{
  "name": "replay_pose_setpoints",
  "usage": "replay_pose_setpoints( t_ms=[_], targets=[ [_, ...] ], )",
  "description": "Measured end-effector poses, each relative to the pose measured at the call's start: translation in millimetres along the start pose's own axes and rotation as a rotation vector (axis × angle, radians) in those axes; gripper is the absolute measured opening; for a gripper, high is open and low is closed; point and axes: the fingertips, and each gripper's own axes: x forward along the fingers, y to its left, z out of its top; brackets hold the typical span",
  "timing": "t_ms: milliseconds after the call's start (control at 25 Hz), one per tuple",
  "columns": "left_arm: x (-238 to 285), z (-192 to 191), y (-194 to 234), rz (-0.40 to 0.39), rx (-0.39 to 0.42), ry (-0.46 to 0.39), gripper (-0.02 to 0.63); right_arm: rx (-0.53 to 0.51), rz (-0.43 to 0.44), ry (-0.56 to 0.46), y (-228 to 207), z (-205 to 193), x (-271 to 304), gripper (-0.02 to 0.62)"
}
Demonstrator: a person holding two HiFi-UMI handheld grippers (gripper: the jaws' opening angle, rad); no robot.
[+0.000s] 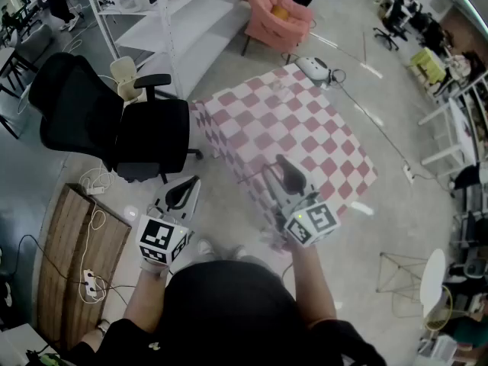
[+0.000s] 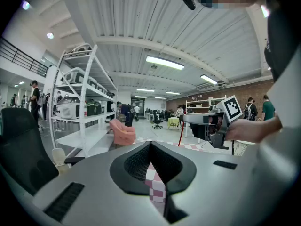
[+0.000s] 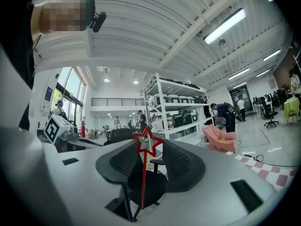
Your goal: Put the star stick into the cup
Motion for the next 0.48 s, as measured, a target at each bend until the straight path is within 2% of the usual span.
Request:
replay_pose_setpoints(
  t_ms=[320, 480],
  targets=[
    [-20.9, -8.6, 40.1, -0.025, -0.023, -0.017, 0.04, -0.006, -0.029, 0.019, 30.0, -10.6, 24.0, 0.176],
    [-23.6, -17.6, 56.2, -0.034, -0.033, -0.007, 0.04, 0.03, -0.056, 0.004, 30.7, -13.2, 28.9, 0.176]
  ],
)
